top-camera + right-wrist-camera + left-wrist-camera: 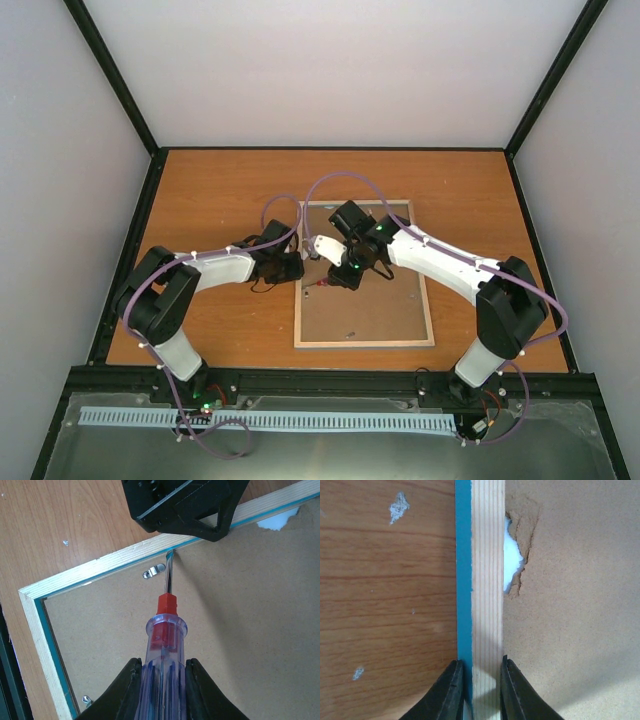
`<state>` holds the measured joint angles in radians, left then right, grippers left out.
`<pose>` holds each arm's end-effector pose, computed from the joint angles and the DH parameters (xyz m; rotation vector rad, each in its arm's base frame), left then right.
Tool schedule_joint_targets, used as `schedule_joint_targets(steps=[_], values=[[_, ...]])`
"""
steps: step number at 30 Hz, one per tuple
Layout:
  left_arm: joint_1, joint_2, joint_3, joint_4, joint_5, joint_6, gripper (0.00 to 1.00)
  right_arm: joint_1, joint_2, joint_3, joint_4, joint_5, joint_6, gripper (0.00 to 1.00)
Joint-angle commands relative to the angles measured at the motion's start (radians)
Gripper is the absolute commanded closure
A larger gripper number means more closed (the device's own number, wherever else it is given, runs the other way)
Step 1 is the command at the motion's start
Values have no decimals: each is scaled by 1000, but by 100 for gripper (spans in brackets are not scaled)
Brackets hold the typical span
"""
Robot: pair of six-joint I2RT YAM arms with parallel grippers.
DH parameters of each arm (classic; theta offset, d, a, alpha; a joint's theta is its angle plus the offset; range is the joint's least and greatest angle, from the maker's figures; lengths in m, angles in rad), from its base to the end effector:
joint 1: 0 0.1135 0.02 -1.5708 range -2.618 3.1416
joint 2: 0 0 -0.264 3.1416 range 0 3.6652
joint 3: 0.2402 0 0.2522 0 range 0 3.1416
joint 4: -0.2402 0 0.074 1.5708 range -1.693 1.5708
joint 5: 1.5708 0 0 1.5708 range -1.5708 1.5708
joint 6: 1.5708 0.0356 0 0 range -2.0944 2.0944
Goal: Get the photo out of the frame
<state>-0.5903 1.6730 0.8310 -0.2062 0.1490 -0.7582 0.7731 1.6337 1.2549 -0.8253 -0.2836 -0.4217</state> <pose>0.2540 -0.1766 0.1387 -0.1764 2.7529 -0.6213 0.2258 0.2342 0.2411 -1.6311 2.2661 0.4828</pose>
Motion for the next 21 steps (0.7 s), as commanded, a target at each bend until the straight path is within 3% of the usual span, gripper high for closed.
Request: schedule_joint_targets(steps=[1, 21], values=[[-13, 27, -7, -10, 65, -9, 99, -3, -18, 4, -70, 36, -12, 97], [-13, 18, -16, -5, 64, -10, 99, -4, -117, -15, -114, 47, -21, 97]])
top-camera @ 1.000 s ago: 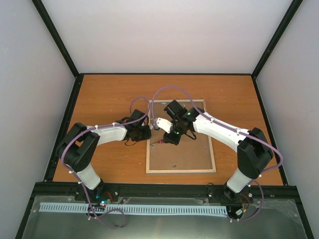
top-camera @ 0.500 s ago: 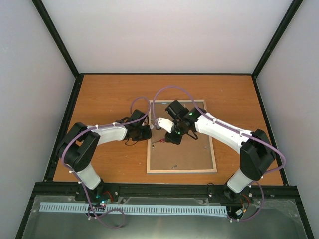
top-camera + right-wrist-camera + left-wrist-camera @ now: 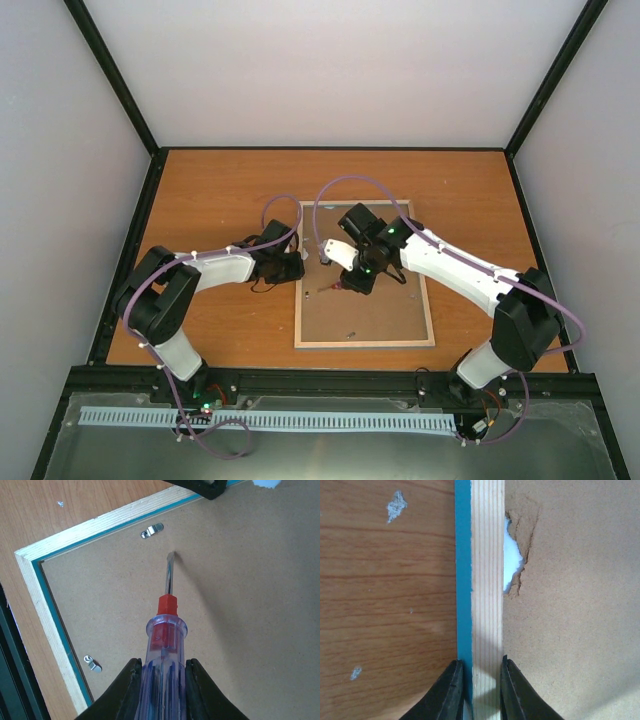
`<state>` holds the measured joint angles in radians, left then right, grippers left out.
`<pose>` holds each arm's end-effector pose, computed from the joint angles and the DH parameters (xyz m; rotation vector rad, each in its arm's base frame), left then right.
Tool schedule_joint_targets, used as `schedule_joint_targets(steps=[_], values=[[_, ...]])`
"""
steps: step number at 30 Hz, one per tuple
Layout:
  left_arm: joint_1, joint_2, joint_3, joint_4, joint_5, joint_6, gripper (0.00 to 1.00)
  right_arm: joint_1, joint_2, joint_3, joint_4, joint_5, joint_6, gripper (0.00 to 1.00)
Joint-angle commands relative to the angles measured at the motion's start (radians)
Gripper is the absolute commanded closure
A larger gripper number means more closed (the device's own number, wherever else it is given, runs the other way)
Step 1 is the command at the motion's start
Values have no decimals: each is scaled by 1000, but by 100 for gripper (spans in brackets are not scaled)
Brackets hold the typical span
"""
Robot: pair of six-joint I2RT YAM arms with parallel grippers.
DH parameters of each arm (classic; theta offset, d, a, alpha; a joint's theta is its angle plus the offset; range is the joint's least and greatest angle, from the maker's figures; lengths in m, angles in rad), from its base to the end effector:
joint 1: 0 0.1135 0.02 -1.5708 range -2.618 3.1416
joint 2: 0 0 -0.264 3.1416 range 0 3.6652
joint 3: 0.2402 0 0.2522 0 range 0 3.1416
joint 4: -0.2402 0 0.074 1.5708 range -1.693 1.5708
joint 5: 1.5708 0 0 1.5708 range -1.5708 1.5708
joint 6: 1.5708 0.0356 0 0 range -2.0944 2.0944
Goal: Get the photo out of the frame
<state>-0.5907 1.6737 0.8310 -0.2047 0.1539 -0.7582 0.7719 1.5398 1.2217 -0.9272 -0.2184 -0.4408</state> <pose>0.2540 -0.1769 0.1386 -0.1740 2.7542 -0.6276 0.2082 0.2134 0.2547 -1.6558 2.2982 0.3829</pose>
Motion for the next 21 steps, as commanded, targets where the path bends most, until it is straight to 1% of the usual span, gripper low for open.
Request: schedule_joint_targets(steps=[1, 5, 10, 16, 21], values=[[-12, 18, -19, -5, 59, -10, 99, -2, -21, 23, -10, -42, -8, 97], [-12, 16, -19, -4, 59, -9, 99, -2, 8, 57, -14, -127, -9, 97], [-12, 20, -19, 1, 66, -7, 99, -2, 69, 108, -18, -159, -5, 97], [-12, 19, -20, 3, 68, -7, 99, -2, 108, 131, -16, -137, 5, 97], [-12, 23, -20, 5, 69, -9, 99, -2, 118, 117, -18, -116, 4, 97]])
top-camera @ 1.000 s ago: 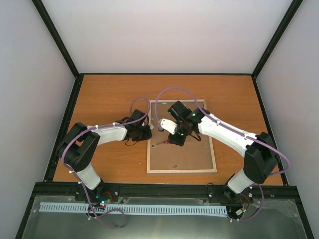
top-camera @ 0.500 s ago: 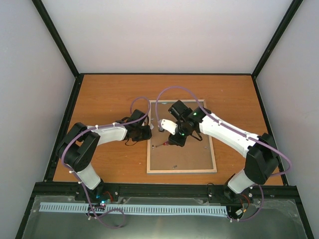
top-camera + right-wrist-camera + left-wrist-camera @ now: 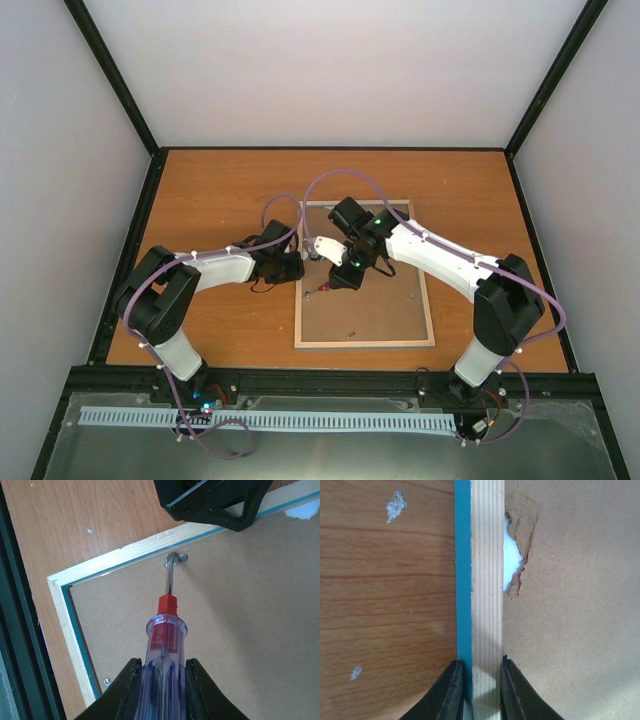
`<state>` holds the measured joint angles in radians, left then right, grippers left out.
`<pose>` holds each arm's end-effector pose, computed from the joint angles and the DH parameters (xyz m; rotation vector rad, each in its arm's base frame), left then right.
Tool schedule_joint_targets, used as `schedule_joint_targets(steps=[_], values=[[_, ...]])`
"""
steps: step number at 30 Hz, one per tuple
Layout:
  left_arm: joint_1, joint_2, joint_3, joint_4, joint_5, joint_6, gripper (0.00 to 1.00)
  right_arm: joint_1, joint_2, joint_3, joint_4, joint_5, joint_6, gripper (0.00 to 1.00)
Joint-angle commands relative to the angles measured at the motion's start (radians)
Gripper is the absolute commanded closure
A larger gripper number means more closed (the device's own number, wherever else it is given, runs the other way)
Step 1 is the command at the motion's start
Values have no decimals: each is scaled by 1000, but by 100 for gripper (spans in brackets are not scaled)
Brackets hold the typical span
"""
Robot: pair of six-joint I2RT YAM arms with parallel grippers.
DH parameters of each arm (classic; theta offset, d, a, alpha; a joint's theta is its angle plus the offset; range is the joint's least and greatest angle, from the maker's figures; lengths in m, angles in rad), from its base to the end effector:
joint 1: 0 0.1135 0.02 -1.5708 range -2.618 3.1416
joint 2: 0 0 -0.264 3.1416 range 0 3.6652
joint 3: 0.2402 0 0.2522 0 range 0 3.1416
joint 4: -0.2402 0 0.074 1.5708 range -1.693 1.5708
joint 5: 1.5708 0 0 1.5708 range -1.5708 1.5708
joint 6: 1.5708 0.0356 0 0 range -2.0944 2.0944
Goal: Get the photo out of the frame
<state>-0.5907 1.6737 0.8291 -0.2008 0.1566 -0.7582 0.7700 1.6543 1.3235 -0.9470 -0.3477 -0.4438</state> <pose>0.2539 -0.1769 0.1383 -0.1727 2.7533 -0.6322 0.2243 0.2344 0.2509 -1.6902 2.3045 0.5635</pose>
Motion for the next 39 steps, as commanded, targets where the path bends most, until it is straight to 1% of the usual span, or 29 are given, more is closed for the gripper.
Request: schedule_joint_targets(steps=[1, 10, 16, 19, 21, 25, 26, 28, 32, 35, 39], values=[[-12, 23, -18, 1, 68, -8, 99, -1, 4, 12, 2, 18, 7, 97], [-12, 26, -8, -5, 65, -4, 99, 0, -30, 8, -22, 105, 10, 97], [-12, 21, -2, -13, 61, -4, 99, 0, -96, 21, -60, 98, 13, 97], [-12, 5, 3, -28, 53, -6, 98, -2, -156, 24, -94, 113, 11, 97], [-12, -15, 12, -39, 45, -7, 92, -9, -214, 2, -99, 148, 6, 97], [-12, -75, 55, -66, 16, -6, 68, -44, -330, -67, -94, 199, 0, 97], [-11, -80, 78, -80, -3, -1, 64, -58, -355, -87, -92, 205, 0, 97], [-6, -70, 128, -109, -36, 16, 58, -89, -402, -122, -87, 204, 2, 97], [41, 19, 244, -129, -26, 54, 53, -163, -468, -167, -82, 189, 0, 97], [74, 102, 327, -150, -17, 86, 52, -203, -499, -185, -85, 177, -3, 97], [113, 181, 419, -166, -24, 115, 52, -222, -535, -215, -76, 188, -8, 97]])
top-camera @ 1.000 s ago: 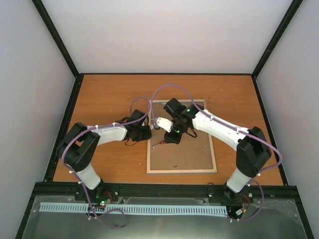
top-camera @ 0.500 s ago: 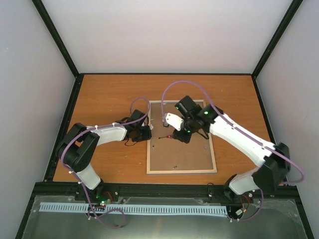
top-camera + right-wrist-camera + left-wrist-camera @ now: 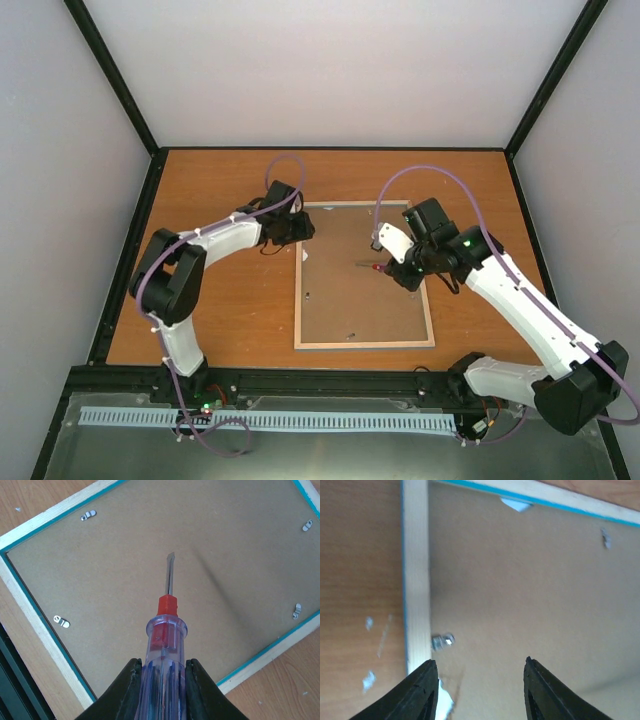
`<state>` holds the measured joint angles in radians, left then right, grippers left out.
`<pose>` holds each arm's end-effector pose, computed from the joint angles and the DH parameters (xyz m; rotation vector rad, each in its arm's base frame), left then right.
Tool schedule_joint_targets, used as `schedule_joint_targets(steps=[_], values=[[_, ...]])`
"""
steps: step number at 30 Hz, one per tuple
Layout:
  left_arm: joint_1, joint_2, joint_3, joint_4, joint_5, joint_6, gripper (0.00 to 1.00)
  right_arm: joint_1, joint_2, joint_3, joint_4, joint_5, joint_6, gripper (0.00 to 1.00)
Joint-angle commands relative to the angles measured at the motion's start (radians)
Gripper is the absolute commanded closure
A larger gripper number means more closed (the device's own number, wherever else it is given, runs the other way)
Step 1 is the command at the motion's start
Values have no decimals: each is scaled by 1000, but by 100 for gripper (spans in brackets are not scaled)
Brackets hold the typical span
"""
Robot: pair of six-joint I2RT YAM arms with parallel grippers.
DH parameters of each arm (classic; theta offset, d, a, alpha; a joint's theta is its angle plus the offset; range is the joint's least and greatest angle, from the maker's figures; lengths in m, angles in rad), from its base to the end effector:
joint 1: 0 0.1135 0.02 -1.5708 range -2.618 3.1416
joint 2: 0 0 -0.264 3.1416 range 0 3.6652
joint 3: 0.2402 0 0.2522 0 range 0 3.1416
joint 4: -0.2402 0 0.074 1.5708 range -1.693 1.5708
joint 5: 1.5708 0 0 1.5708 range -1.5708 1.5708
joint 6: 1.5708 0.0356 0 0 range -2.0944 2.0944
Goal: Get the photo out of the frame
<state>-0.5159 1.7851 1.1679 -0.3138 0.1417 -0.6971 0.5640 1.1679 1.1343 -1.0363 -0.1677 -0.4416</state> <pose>0.3245 -0.1898 0.1910 -0.1757 2.6144 -0.6474 0.1791 0.1203 0.3124 -1.3219 2.2859 0.2628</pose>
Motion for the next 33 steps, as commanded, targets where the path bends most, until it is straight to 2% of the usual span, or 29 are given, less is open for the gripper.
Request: schedule_joint_targets(steps=[1, 4, 18, 21, 25, 33], values=[[45, 87, 101, -61, -18, 60, 52, -19, -54, -38, 18, 13, -11, 97], [48, 144, 164, -96, -50, 86, 54, -22, -64, -55, 27, 14, -8, 97], [57, 276, 236, -106, -89, 128, 82, -26, -49, -63, 45, -14, 6, 97], [57, 256, 206, -91, -82, 123, 91, -25, -9, -35, 44, -43, -2, 97], [57, 190, 133, -49, -68, 110, 97, -26, 78, 33, 49, -101, -14, 97], [57, 69, -41, 52, -23, 54, 99, -13, 334, 181, 111, -191, -13, 97]])
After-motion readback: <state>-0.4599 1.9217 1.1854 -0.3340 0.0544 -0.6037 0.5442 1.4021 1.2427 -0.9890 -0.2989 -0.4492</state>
